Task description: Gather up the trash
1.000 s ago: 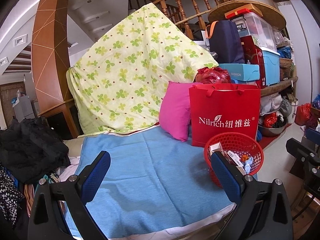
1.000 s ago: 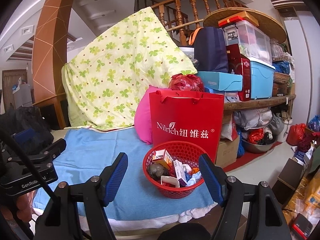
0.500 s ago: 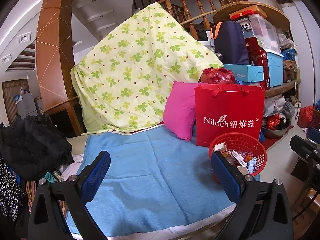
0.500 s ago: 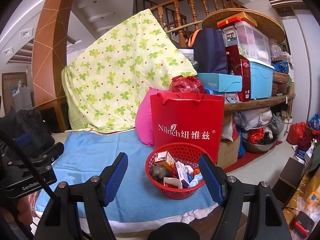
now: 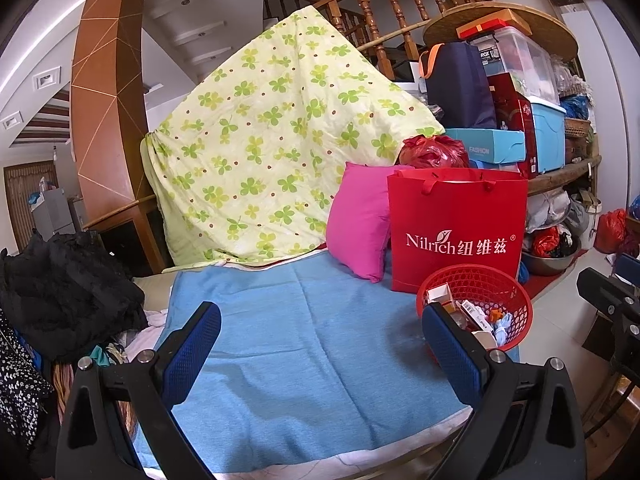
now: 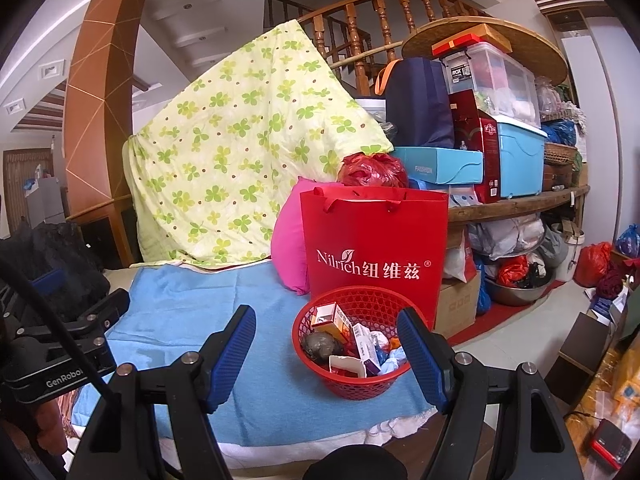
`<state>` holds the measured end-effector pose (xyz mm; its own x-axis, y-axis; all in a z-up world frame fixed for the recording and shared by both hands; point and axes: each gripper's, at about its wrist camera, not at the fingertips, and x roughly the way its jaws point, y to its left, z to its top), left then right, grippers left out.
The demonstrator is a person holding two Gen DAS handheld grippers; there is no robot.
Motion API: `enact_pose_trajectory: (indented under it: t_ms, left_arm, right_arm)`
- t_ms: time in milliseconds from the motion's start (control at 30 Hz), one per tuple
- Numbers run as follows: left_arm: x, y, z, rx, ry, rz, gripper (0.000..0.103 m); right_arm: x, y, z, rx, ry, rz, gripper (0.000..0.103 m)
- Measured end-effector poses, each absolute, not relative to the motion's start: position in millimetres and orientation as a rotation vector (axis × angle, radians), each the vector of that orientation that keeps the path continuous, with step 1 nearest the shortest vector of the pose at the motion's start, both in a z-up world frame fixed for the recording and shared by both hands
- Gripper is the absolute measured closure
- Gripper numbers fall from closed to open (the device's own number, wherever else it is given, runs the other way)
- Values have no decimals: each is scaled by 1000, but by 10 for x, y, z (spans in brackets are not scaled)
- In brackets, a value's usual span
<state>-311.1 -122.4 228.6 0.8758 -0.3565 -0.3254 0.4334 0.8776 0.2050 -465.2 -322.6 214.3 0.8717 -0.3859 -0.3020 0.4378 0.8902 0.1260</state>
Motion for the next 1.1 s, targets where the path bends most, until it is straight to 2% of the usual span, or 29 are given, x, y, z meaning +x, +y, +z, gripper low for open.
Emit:
enact_pose_trajectory:
  t_ms: [1100]
  left_arm:
    - [-3168, -1254, 2285, 289, 288, -428, 3]
  right_arm:
    - [-4673, -3209, 2147, 198, 273, -437, 27]
